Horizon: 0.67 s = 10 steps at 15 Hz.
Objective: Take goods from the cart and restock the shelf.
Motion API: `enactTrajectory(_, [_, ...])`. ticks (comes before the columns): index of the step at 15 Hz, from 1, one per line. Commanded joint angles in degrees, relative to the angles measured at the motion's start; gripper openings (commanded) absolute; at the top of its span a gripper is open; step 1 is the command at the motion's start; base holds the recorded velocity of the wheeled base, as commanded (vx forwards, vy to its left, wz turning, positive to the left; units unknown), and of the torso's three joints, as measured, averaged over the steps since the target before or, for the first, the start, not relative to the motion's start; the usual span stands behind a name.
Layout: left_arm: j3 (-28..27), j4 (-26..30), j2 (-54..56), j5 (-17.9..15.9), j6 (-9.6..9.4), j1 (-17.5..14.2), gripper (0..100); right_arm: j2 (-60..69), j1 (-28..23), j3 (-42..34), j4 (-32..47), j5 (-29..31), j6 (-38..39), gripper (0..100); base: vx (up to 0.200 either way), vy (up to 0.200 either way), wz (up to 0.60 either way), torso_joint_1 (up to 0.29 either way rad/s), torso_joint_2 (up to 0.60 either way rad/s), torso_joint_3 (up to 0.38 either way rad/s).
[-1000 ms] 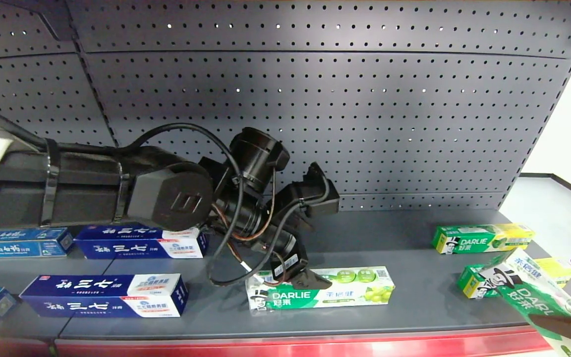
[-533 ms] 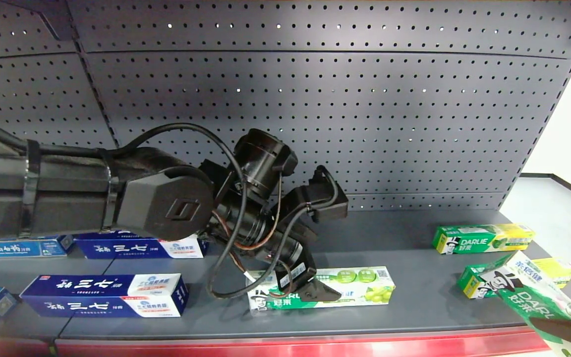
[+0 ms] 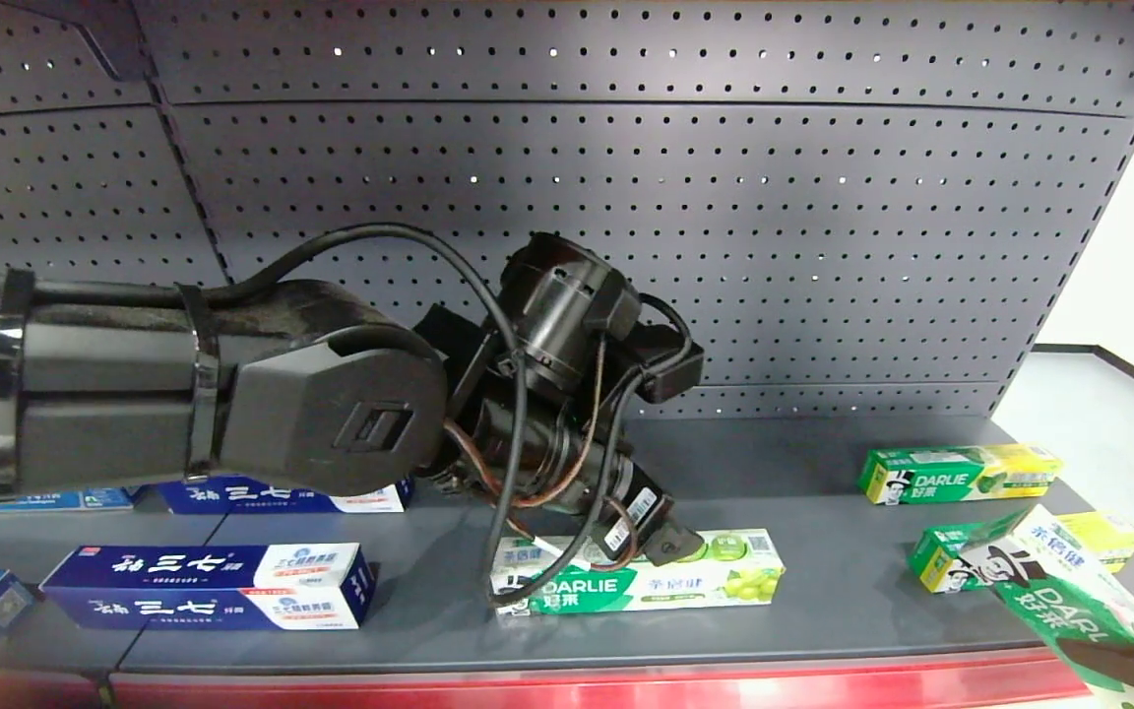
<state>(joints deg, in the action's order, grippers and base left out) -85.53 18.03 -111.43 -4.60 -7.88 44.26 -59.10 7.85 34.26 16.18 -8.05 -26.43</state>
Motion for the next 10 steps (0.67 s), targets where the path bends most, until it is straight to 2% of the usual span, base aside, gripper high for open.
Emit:
enactTrajectory(1, [-0.9,0.0,-1.2,4.3,2.25,1.1,100,-0.1,0.1,0.0,0.0,0.0,0.0,0,0.0,0.0,0.0,0.0,0.0,0.0])
enactTrajectory(3, [-1.7,0.3,-2.1,7.8,5.06,1.2,100,-0.1,0.1,0.0,0.0,0.0,0.0,0,0.0,0.0,0.0,0.0,0.0,0.0])
enactTrajectory(6, [-2.7,0.4,-3.1,8.2,7.26,1.1,100,-0.3,0.2,0.5,-0.1,0.0,0.0,0,0.0,0.0,0.0,0.0,0.0,0.0])
enactTrajectory(8, [-3.9,1.1,-4.4,10.9,10.42,1.2,100,-0.3,0.1,0.3,-0.1,0.0,0.0,0,0.0,0.0,0.0,0.0,0.0,0.0])
enactTrajectory(9, [-4.4,1.8,-4.7,11.5,10.95,1.2,100,-0.3,0.1,0.3,-0.1,0.0,0.0,0,0.0,0.0,0.0,0.0,0.0,0.0])
enactTrajectory(10, [-5.6,4.2,-5.4,12.7,13.24,1.2,100,-0.3,0.1,0.2,-0.1,0.0,0.0,0,0.0,0.0,0.0,0.0,0.0,0.0])
